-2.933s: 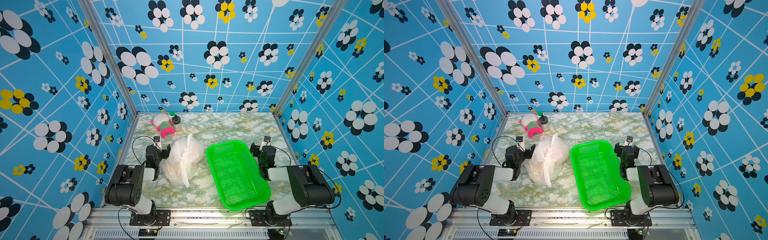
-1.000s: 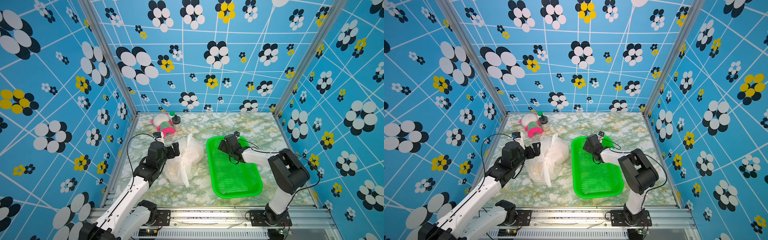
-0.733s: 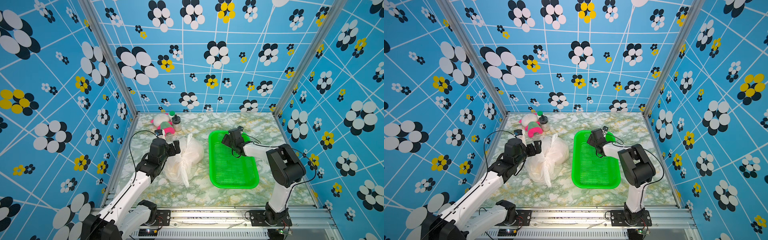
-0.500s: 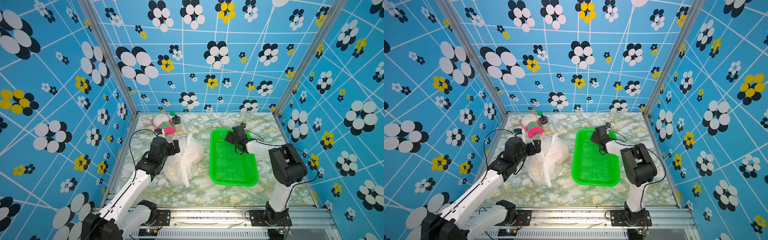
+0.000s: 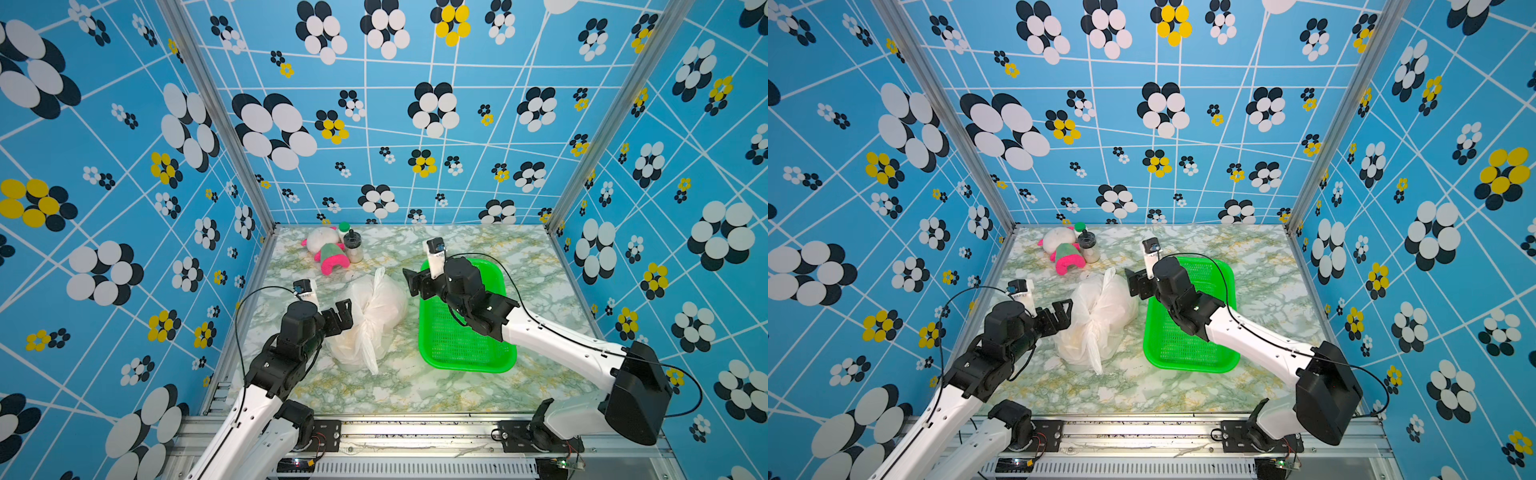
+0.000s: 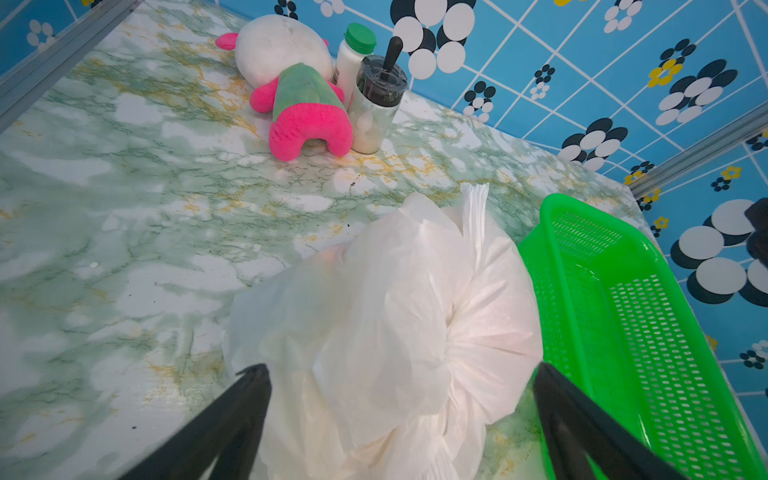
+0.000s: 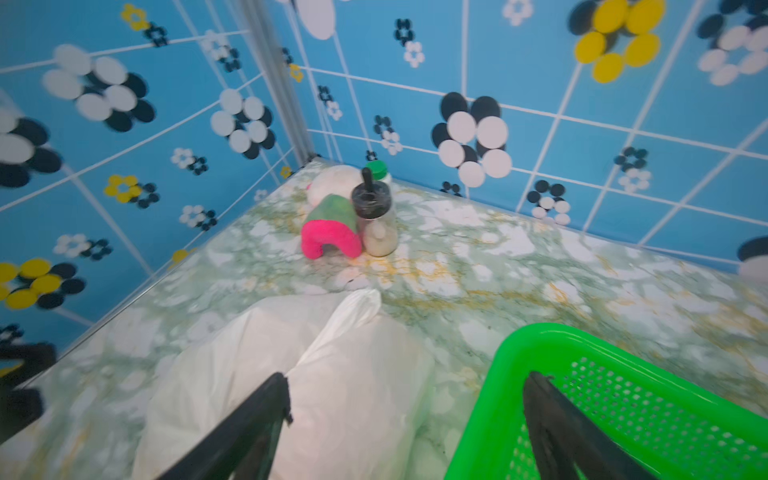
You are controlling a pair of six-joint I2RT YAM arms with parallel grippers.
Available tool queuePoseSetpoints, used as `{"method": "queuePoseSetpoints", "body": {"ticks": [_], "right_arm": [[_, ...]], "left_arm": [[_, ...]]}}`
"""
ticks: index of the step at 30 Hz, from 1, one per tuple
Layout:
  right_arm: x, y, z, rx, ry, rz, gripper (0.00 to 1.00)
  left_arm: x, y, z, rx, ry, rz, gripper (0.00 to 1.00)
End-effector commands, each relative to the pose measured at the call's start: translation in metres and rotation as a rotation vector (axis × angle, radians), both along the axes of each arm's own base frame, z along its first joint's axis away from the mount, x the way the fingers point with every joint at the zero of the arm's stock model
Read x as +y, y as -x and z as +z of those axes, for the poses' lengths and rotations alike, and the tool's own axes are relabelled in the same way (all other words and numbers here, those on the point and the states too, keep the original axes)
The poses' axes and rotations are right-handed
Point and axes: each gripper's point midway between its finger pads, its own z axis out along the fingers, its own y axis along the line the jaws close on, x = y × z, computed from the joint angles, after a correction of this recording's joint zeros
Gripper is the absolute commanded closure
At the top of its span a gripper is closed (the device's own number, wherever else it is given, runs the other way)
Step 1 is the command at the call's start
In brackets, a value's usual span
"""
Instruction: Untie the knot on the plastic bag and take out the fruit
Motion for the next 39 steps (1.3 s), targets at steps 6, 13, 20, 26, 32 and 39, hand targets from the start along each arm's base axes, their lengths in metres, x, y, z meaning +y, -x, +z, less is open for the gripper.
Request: {"method": "queuePoseSetpoints", "body": {"ticks": [6, 13, 20, 26, 32, 39], "right_arm": [[0.080, 0.052, -0.074, 0.044, 0.214, 0.339, 0.19], [0.098, 0.050, -0.115, 0.152, 0.329, 0.362, 0.28], [0.101, 0.050, -0.133, 0.141, 0.419, 0.339, 0.25], [0.099, 0.050, -0.149, 0.155, 0.485, 0.343, 0.30], [0.095, 0.042, -0.163, 0.162, 0.569, 0.288, 0.38], [0.098, 0.045, -0.151, 0.152, 0.526, 0.301, 0.79]], "left_arm": [[-0.006, 0.017, -0.039, 0.053, 0.100, -0.009, 0.04], [0.006, 0.021, -0.066, 0.124, 0.067, 0.057, 0.05], [0.006, 0.021, -0.073, 0.135, 0.049, 0.046, 0.05], [0.006, 0.020, -0.077, 0.170, 0.012, 0.039, 0.05], [0.005, 0.017, -0.082, 0.183, -0.015, 0.026, 0.04], [-0.001, 0.014, -0.085, 0.202, -0.028, -0.005, 0.04]]}}
